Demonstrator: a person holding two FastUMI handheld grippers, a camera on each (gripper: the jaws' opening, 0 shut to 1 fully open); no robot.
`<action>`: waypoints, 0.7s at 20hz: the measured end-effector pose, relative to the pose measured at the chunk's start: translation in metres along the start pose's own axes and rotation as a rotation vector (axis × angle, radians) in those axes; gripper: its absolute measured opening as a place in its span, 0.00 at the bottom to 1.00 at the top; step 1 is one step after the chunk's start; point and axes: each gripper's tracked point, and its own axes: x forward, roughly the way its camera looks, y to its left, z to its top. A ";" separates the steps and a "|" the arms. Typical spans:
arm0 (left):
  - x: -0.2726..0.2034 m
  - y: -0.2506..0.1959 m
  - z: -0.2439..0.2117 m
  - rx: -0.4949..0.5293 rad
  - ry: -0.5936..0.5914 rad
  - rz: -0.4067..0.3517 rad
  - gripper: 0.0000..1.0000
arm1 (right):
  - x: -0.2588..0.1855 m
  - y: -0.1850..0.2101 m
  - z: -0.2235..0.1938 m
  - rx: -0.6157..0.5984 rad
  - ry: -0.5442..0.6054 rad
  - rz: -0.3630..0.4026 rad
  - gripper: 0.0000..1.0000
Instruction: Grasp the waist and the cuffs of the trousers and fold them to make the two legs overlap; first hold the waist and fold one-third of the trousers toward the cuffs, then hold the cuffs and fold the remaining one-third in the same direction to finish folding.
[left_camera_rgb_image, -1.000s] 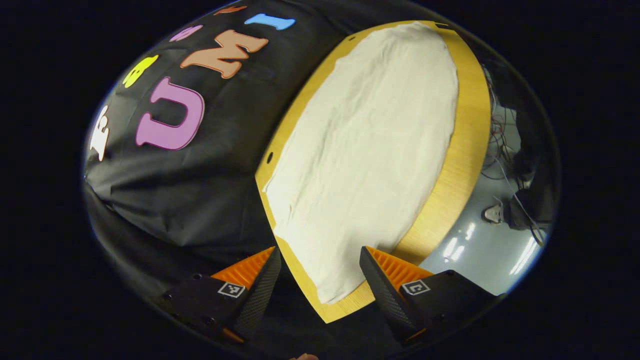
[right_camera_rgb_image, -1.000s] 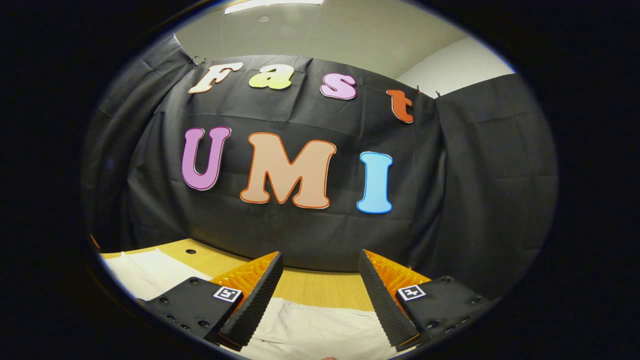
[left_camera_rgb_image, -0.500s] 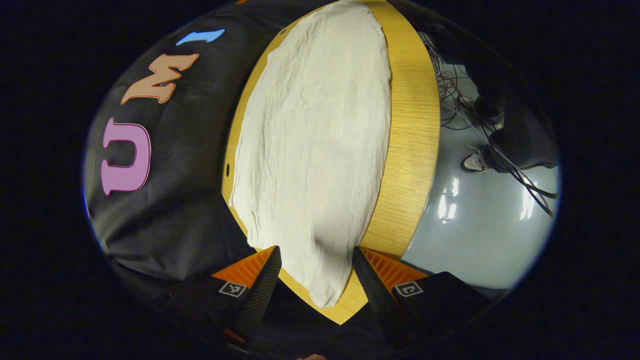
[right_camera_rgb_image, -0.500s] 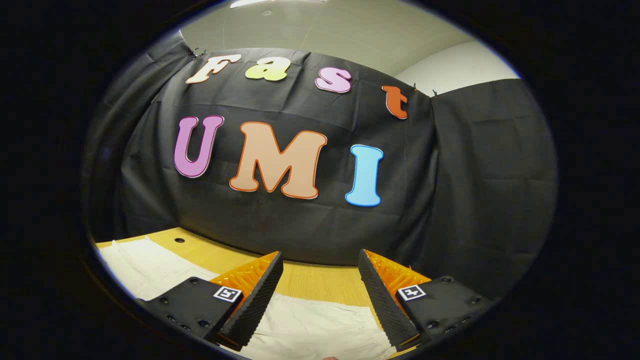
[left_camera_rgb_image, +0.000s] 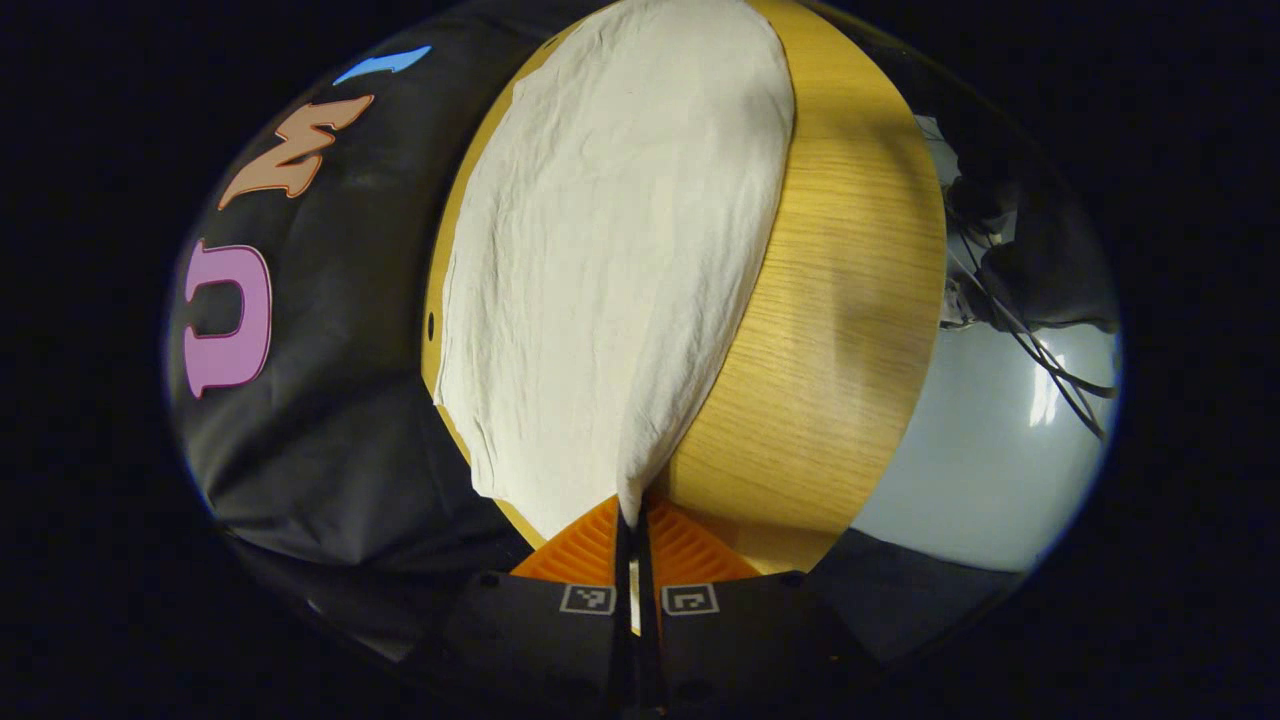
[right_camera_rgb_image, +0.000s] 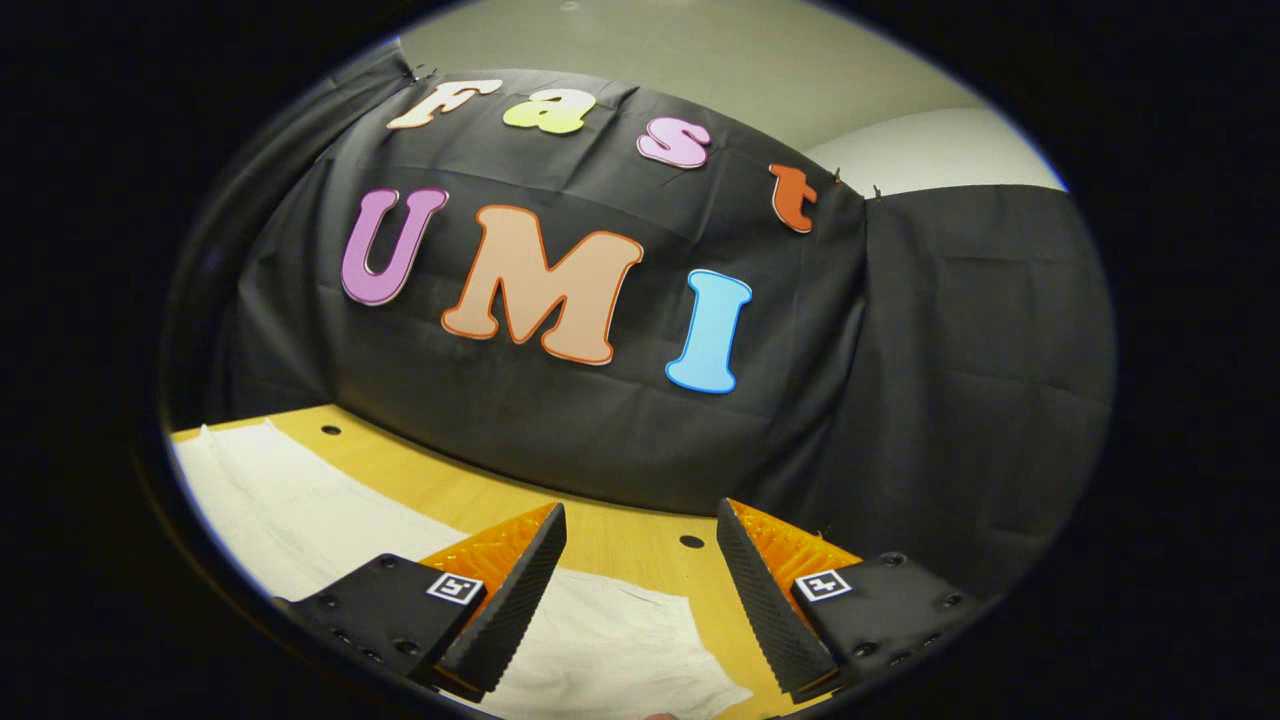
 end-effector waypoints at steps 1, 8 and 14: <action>-0.001 0.000 -0.001 0.007 0.005 0.008 0.03 | -0.003 -0.003 -0.009 -0.024 0.015 0.005 0.97; 0.000 -0.001 -0.001 -0.032 0.026 0.042 0.01 | -0.029 -0.013 -0.062 -0.302 0.071 0.090 0.99; 0.000 -0.001 -0.001 -0.031 0.032 0.055 0.01 | -0.055 -0.004 -0.138 -0.620 0.151 0.262 0.98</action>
